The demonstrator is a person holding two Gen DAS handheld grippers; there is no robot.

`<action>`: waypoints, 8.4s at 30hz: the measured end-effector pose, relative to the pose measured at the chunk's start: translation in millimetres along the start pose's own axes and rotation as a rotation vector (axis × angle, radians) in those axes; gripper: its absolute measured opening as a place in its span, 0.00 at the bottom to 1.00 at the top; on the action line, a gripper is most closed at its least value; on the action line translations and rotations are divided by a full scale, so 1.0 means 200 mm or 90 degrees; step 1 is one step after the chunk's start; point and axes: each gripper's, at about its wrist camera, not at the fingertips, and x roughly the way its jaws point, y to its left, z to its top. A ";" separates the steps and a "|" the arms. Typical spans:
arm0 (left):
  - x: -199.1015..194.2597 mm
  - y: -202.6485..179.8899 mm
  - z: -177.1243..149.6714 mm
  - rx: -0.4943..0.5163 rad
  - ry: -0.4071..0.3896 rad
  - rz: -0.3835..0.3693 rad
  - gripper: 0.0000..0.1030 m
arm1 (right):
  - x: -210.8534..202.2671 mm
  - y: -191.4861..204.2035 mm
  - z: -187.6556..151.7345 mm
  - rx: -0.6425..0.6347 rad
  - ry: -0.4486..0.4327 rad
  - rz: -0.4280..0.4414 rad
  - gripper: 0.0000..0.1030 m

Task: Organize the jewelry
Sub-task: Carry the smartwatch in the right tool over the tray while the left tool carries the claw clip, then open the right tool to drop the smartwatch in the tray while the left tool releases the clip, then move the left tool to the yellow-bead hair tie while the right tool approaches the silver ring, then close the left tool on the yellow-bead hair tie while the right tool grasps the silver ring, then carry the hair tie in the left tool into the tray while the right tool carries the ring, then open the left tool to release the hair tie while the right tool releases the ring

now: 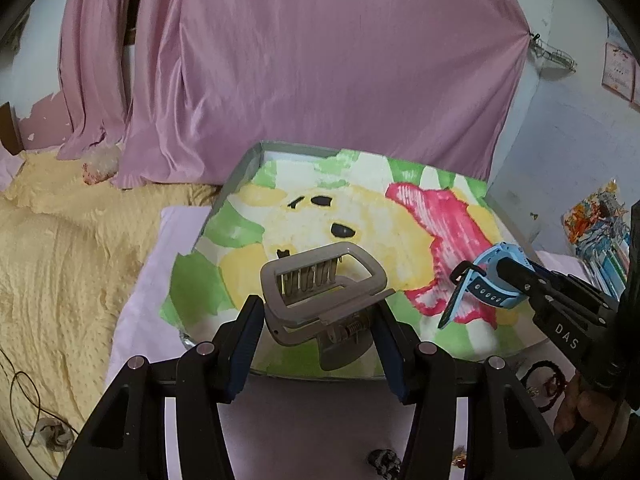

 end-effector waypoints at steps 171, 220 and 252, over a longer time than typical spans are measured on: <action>-0.42 -0.29 -0.19 0.071 -0.129 -0.183 0.04 | -0.48 -0.09 -0.31 0.033 -0.009 0.103 0.17; 0.03 -0.28 -0.03 0.054 -0.039 -0.075 0.08 | -0.18 -0.25 -0.13 0.077 -0.008 0.020 0.49; -0.55 -0.20 -0.35 0.042 -0.243 -0.058 0.99 | -0.81 -0.20 -0.43 0.089 -0.248 -0.007 0.92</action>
